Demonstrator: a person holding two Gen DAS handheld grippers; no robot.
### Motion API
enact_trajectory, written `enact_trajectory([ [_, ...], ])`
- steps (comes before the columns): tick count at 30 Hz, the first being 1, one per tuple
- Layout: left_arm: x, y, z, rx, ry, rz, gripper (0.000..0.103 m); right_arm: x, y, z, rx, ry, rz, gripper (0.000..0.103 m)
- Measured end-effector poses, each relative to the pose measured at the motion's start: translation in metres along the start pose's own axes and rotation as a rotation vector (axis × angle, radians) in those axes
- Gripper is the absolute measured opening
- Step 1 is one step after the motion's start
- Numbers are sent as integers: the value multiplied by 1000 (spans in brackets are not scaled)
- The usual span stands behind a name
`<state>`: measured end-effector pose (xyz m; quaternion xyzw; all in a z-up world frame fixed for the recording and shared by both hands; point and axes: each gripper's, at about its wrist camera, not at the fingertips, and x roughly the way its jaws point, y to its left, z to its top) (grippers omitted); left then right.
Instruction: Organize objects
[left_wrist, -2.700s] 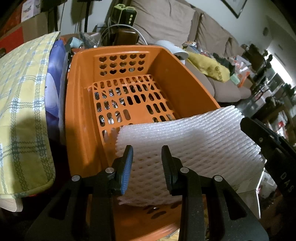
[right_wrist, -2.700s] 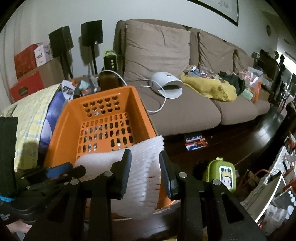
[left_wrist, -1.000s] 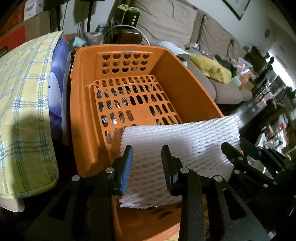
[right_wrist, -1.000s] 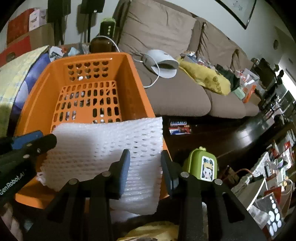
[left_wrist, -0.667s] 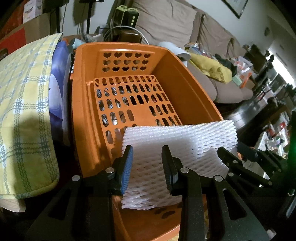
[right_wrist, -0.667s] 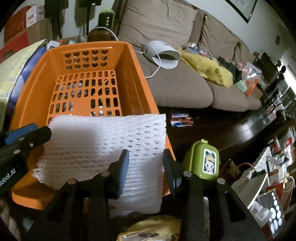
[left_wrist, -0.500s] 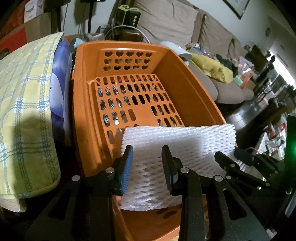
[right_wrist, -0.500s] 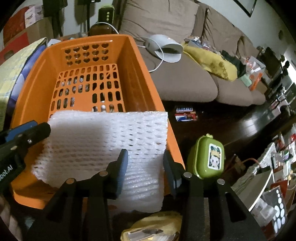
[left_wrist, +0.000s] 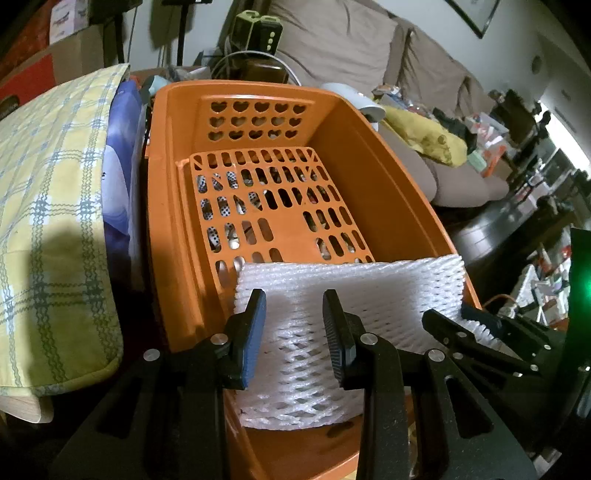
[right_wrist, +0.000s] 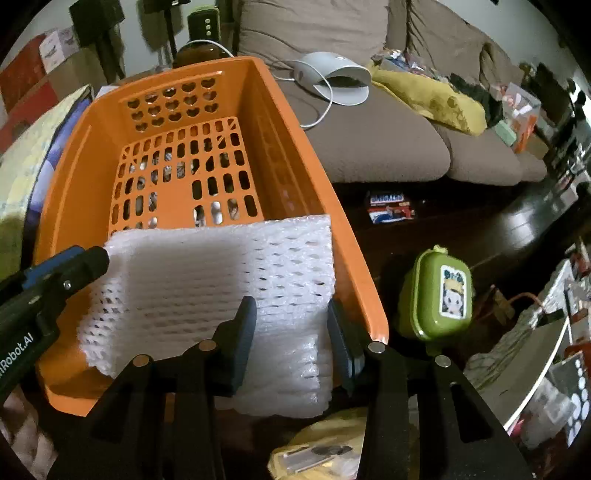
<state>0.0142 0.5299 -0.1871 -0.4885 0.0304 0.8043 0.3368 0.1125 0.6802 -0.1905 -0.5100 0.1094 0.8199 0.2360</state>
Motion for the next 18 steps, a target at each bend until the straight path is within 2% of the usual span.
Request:
enact_trajectory([
  [4, 0, -1, 0, 9, 0, 6, 29, -7, -2, 2, 14, -25, 1, 41],
  [9, -2, 0, 2, 0, -1, 1, 29, -34, 2, 8, 12, -142, 28, 39],
  [13, -4, -2, 2, 9, -11, 1, 29, -55, 10, 10, -17, -238, 7, 39],
  [18, -9, -1, 5, -2, -31, -8, 29, -68, 17, 12, -31, -300, 5, 40],
])
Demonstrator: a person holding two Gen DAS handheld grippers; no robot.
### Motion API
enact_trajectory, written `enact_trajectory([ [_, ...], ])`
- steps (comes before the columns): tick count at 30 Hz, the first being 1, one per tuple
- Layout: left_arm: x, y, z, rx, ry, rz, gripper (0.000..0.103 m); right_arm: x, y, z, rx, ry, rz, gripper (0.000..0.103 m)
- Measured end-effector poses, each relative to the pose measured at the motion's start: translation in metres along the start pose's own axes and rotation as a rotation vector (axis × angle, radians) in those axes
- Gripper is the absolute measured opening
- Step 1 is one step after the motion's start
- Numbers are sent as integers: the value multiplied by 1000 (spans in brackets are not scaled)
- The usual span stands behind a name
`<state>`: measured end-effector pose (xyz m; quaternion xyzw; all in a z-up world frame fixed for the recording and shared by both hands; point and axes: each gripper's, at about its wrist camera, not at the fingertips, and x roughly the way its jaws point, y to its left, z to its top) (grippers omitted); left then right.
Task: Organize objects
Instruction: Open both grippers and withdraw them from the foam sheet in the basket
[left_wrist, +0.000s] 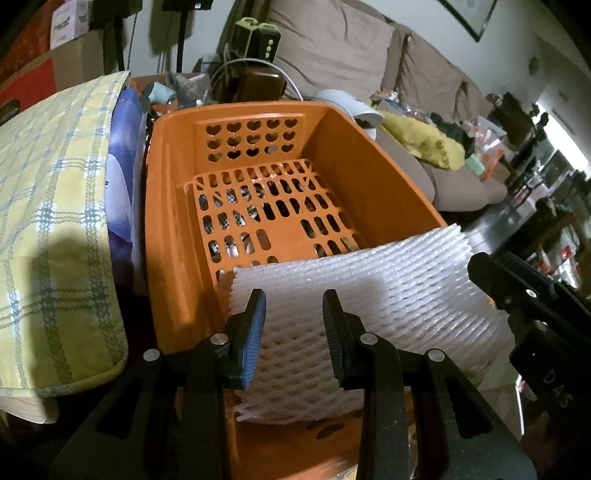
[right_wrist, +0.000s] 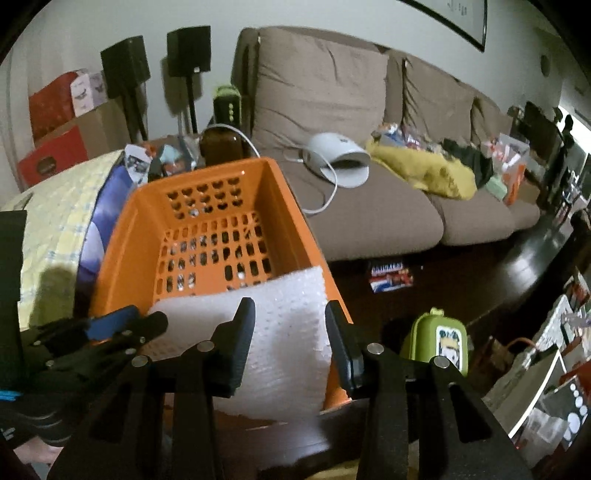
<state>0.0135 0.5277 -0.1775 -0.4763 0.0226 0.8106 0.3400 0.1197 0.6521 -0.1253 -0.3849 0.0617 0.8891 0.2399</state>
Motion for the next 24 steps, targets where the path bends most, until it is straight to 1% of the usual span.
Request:
enact_trajectory([
  [5, -12, -1, 1, 11, -55, -15, 29, -4, 1, 4, 1, -19, 1, 42],
  [9, -18, -7, 1, 44, -92, -5, 29, -6, 0, 2, 8, -24, -5, 44],
  [12, -24, -8, 1, 52, -115, -4, 29, -8, -3, 2, 24, -31, 4, 46],
  [16, -30, -4, 0, 46, -120, -2, 29, -12, -5, 4, 29, -31, 3, 48],
  [18, -36, 0, -1, 37, -135, -1, 29, -15, -5, 6, 36, -35, 11, 50],
  [21, -45, 4, -3, 26, -150, -24, 29, -20, -3, 9, 33, -48, 8, 54],
  [24, -55, 0, -5, 44, -155, -10, 29, -27, 3, 12, 17, -71, -2, 61],
])
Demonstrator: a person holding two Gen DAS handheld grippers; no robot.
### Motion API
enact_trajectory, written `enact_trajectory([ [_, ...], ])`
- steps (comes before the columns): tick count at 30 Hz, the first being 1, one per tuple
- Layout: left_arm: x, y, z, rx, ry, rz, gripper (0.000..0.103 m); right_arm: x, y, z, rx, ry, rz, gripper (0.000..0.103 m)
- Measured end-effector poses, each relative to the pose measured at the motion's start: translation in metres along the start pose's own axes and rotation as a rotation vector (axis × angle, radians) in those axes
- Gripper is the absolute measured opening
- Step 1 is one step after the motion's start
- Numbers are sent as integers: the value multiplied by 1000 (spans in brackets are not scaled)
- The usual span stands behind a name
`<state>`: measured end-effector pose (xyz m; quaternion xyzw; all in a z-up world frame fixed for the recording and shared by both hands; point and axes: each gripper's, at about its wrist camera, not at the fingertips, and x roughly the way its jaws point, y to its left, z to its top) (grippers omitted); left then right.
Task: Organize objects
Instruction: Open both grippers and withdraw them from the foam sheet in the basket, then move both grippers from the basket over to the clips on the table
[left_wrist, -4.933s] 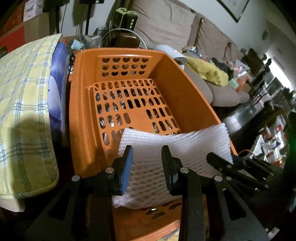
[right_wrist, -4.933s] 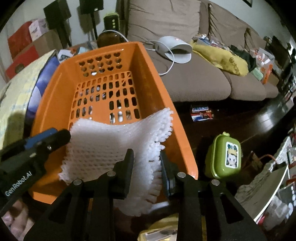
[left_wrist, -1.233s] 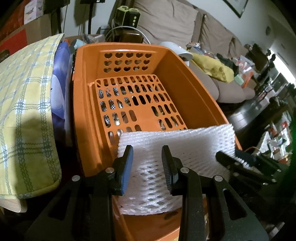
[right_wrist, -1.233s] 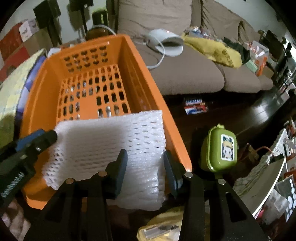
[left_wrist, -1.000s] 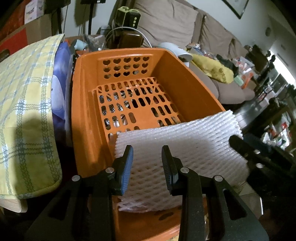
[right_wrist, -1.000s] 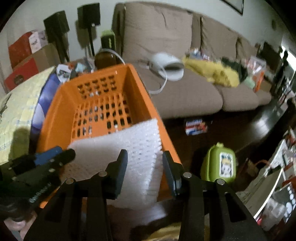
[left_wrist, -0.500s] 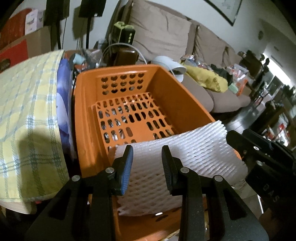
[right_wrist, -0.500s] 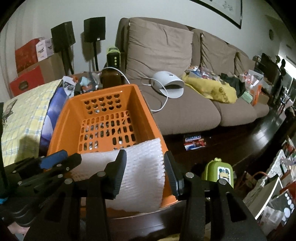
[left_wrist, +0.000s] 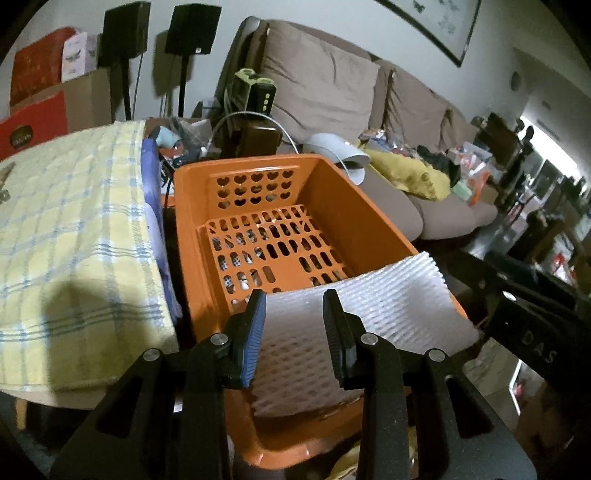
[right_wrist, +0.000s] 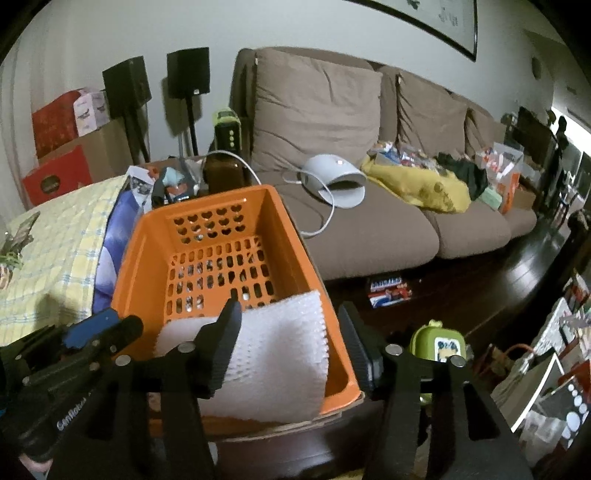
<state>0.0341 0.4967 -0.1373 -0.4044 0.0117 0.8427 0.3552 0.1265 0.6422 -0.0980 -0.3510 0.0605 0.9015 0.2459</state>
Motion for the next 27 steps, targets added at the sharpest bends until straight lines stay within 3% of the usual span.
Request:
enact_trajectory([
  [7, -61, 25, 9, -13, -74, -29, 35, -15, 19, 7, -54, -43, -3, 81],
  [9, -81, 42, 14, -24, -108, -8, 35, -23, 24, 10, -66, -70, 1, 82],
  [14, -119, 82, 20, -12, -157, 85, 35, -39, 37, 17, -83, -117, 34, 90],
  [16, -132, 93, 20, 8, -156, 135, 40, -42, 41, 18, -67, -127, 61, 97],
  [17, -139, 99, 21, 17, -154, 159, 48, -43, 43, 19, -49, -130, 85, 103],
  [20, -161, 114, 20, 44, -181, 202, 52, -45, 51, 19, -5, -132, 173, 102],
  [23, -176, 131, 26, 39, -213, 245, 52, -47, 64, 16, -5, -124, 201, 102],
  [25, -183, 146, 30, 4, -221, 261, 70, -49, 76, 8, -9, -111, 216, 102],
  [26, -189, 159, 33, -35, -236, 283, 91, -50, 80, 3, -13, -103, 226, 102],
  [27, -196, 170, 34, -65, -265, 298, 100, -52, 85, -4, -16, -97, 242, 102],
])
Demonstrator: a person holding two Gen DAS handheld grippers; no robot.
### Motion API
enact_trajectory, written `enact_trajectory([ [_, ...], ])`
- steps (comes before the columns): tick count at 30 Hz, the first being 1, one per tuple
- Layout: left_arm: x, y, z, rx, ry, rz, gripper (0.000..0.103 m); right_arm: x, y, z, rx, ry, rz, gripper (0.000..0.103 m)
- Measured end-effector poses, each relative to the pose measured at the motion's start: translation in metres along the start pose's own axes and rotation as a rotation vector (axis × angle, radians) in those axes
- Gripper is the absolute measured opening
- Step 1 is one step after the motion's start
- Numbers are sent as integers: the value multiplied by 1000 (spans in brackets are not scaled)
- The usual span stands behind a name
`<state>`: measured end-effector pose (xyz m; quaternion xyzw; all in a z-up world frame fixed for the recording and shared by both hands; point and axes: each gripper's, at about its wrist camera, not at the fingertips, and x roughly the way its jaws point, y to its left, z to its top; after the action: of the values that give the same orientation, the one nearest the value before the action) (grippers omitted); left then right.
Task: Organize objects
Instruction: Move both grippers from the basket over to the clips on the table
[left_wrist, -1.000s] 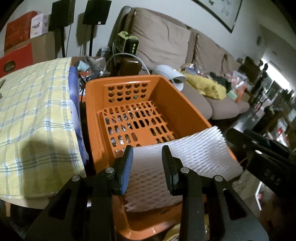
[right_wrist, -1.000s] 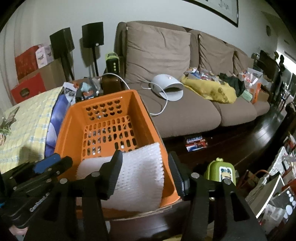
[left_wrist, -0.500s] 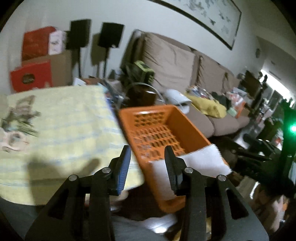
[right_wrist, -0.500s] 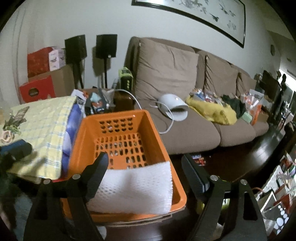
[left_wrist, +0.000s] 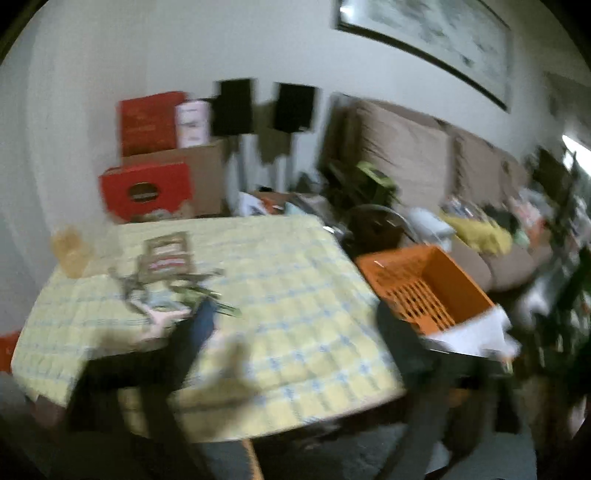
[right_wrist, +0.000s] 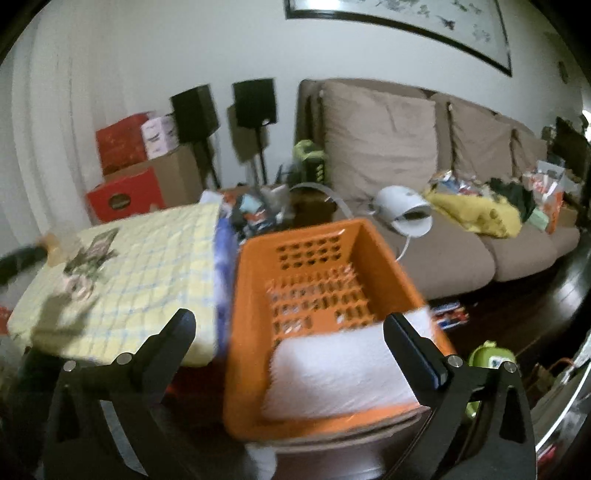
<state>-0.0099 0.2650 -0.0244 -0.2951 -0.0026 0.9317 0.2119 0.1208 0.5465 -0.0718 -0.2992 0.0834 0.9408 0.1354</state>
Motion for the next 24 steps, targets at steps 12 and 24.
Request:
enact_trajectory([
  [12, -23, 183, 28, -103, -96, 319, 103, -22, 85, 0, -189, -45, -109, 103],
  [24, 4, 257, -2, -285, -4, 265, 103, 40, 192, 37, -227, 73, 235, 103],
])
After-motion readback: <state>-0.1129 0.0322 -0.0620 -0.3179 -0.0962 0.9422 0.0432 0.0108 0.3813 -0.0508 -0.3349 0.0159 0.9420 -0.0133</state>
